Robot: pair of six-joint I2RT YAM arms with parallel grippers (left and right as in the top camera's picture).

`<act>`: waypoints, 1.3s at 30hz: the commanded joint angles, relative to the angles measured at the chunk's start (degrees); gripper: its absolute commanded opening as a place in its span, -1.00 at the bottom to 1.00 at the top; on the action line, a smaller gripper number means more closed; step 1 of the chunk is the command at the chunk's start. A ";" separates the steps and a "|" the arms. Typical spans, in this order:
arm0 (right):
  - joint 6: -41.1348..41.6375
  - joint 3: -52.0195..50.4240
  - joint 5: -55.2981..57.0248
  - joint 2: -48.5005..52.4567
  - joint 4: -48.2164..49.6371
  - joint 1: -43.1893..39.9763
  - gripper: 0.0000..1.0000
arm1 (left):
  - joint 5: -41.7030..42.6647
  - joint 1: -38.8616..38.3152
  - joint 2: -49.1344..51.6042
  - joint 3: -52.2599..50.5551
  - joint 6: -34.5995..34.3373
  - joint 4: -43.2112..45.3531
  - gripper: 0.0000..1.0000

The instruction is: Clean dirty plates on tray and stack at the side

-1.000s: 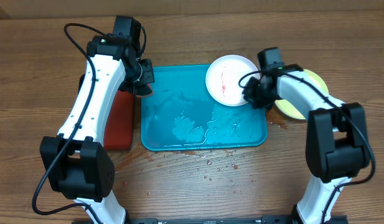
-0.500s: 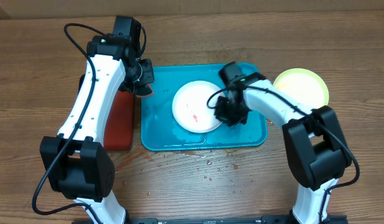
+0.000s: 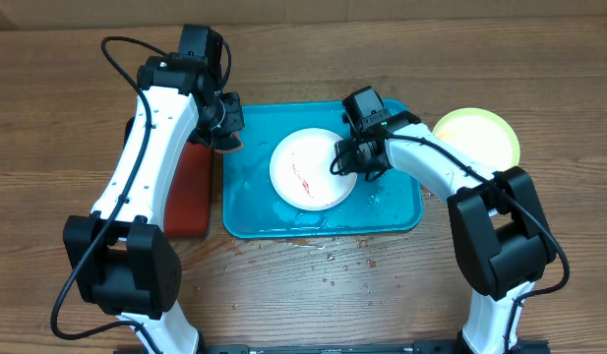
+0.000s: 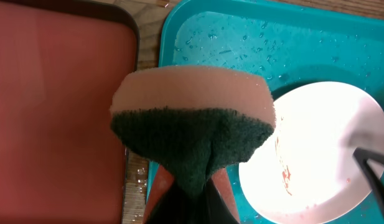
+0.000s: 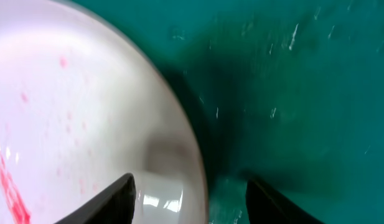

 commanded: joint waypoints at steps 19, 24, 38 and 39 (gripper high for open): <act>0.66 0.09 -2.97 4.52 3.54 -0.37 -0.67 | 0.42 -0.17 7.15 -0.07 1.29 3.30 -0.91; 7.41 0.09 -7.06 4.52 0.76 -0.37 -0.93 | 5.75 -0.35 7.15 -0.07 5.92 3.67 -0.92; 20.83 0.07 -9.97 4.55 -6.25 1.25 -0.92 | 5.64 -6.73 8.48 -0.09 8.76 8.26 -0.91; 20.83 0.07 -9.99 4.55 -6.01 1.25 -0.93 | 5.64 -7.26 8.74 -0.09 8.96 8.37 -0.91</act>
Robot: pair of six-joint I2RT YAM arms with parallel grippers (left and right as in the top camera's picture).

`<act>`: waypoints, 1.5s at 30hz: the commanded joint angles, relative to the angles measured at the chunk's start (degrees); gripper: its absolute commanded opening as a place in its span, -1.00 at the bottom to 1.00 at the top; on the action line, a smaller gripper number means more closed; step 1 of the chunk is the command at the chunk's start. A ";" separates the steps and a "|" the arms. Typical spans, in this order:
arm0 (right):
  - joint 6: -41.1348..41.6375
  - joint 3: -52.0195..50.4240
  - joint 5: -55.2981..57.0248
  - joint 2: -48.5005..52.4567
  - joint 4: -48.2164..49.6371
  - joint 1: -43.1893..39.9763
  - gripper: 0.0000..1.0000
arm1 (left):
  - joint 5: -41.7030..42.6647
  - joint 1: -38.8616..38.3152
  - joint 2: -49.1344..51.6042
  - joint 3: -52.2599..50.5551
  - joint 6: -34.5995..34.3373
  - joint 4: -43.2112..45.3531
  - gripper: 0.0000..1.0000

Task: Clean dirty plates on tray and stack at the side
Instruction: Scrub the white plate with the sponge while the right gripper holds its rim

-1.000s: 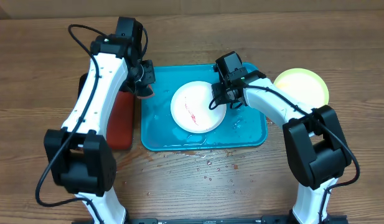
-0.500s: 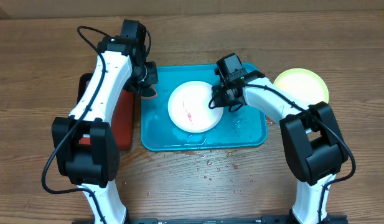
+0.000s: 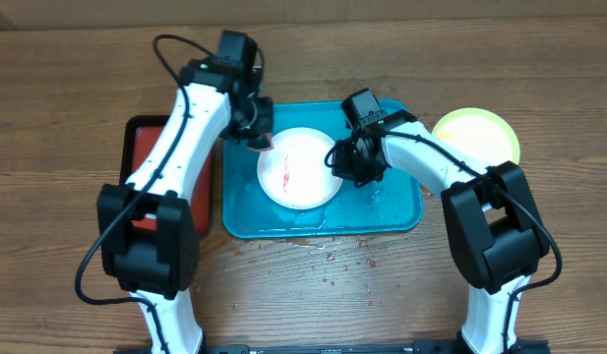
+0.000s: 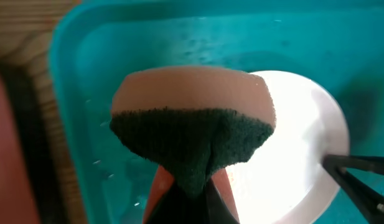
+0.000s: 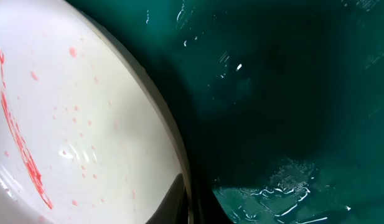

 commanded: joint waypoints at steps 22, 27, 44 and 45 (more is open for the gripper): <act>1.68 -1.14 2.21 2.10 0.26 1.09 -0.92 | 1.40 -4.85 12.09 0.00 6.62 1.97 -0.91; 1.70 -1.14 3.08 2.10 0.22 1.09 -0.92 | 4.61 -4.85 12.35 0.00 6.05 0.22 -0.92; 1.70 -1.14 3.04 2.10 0.00 1.09 -0.92 | 13.46 -6.67 12.35 0.00 5.66 -1.03 -0.91; 1.70 -1.14 3.04 2.10 -0.02 1.09 -0.92 | 13.27 -6.64 12.35 0.00 5.16 1.07 -0.92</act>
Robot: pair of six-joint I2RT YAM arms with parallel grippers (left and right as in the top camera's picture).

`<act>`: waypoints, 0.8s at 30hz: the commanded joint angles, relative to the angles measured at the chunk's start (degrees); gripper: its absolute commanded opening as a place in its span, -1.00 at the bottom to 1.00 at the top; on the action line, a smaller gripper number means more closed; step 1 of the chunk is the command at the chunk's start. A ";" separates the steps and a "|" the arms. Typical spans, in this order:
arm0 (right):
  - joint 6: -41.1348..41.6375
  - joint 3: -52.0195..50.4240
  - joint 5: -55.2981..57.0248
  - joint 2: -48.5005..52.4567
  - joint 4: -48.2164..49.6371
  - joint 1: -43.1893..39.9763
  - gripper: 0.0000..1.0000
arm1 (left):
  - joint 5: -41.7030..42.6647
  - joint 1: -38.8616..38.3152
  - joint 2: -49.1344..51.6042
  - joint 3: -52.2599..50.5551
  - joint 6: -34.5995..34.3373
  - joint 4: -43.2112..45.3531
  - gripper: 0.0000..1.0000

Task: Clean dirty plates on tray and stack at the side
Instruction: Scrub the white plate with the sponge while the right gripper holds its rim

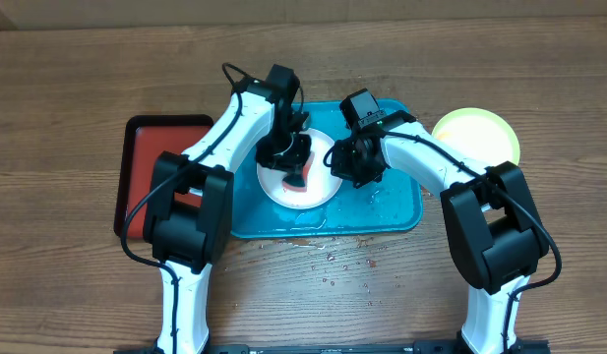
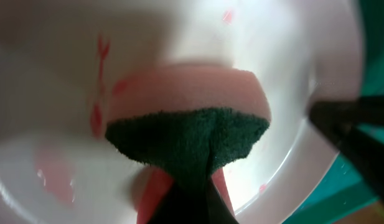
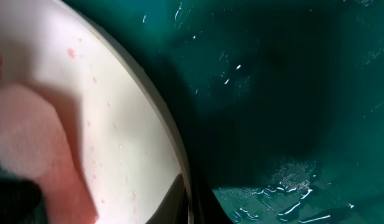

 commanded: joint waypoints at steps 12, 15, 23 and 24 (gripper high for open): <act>0.44 -1.14 2.47 2.10 -0.68 0.81 -0.92 | -22.80 -0.31 0.74 0.00 -9.84 12.11 -0.91; 0.44 -1.14 2.47 2.10 -0.70 0.81 -0.93 | -23.67 -0.31 0.74 0.00 -9.66 10.62 -0.91; 0.44 -1.14 2.45 2.10 -0.94 0.81 -0.92 | -13.79 -0.31 0.74 0.00 -3.76 -3.89 -0.92; 0.44 -1.14 2.47 2.10 -0.94 0.81 -0.92 | -12.35 -0.31 0.74 0.00 -2.51 -5.99 -0.92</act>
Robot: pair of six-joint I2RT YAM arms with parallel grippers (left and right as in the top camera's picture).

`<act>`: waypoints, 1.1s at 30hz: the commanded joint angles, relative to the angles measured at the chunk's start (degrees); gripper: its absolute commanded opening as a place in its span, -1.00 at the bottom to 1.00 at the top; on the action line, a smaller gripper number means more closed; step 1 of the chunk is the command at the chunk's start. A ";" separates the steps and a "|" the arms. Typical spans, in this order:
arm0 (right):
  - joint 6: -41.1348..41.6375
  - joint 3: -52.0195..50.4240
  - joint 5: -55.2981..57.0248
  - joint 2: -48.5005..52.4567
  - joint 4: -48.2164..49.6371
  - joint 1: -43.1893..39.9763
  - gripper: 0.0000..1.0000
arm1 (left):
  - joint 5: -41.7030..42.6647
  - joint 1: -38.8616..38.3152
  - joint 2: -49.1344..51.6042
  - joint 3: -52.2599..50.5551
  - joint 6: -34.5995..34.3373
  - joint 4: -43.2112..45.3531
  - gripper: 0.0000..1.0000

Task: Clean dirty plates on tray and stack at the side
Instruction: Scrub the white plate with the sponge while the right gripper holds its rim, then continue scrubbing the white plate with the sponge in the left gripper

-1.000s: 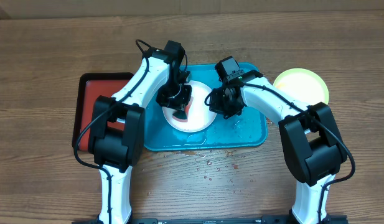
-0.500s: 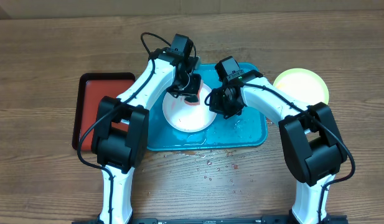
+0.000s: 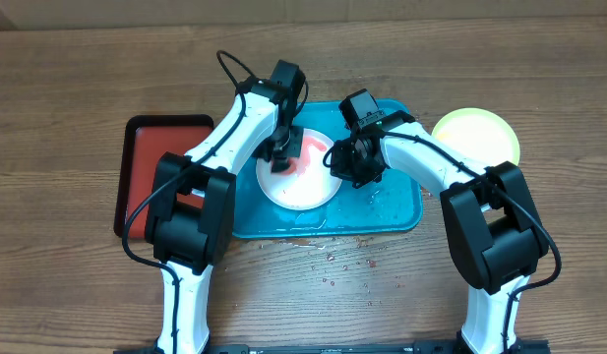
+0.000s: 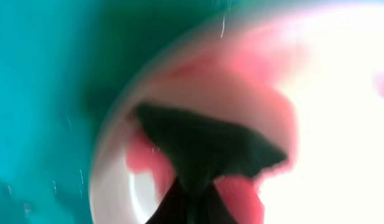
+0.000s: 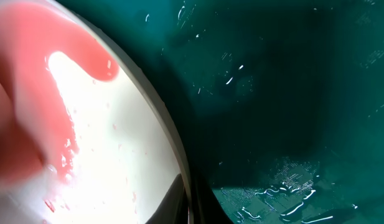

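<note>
A white plate (image 3: 301,187) lies in the teal tray (image 3: 396,211), with pink smears on it (image 5: 86,62). My left gripper (image 3: 281,157) is shut on a pink sponge with a dark green scouring side (image 4: 204,143), which presses on the plate's far-left part near the rim; that view is blurred. My right gripper (image 5: 190,200) is shut on the plate's right rim (image 5: 173,143), one finger above it and one below. A cleaner-looking yellow-green plate (image 3: 477,135) sits on the table right of the tray.
A dark red tray (image 3: 146,182) lies left of the teal one. Water droplets cover the teal tray floor (image 5: 291,180) and the wooden table (image 3: 333,258) in front of it. Both arms meet over the tray's middle.
The sponge was on the plate's middle and is now at its far-left part by the rim. The red streak has turned into pink smears. My right gripper still clamps the rim.
First the sponge hung over the tray's left edge while my right gripper stood open around the plate's rim. Then the right gripper was shut on the rim, the plate sat a little further left, and the sponge was above the tray. It then pressed on the plate's middle, now on its far-left part.
</note>
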 commanded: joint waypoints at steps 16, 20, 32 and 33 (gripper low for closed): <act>0.46 -1.14 2.47 2.10 -1.16 0.70 -0.92 | 14.67 0.15 0.74 -0.28 7.41 7.41 -0.91; 0.46 -1.14 2.47 2.10 -1.18 0.70 -0.92 | 1.55 0.15 0.74 -0.28 -0.37 11.80 -0.92; 0.44 -1.14 2.49 2.10 -1.09 0.70 -0.92 | -7.43 0.15 0.74 -0.28 -8.70 -4.46 -0.91; 0.44 -1.14 2.49 2.10 -1.07 0.70 -0.92 | -5.14 0.15 0.74 -0.28 -8.39 -6.25 -0.91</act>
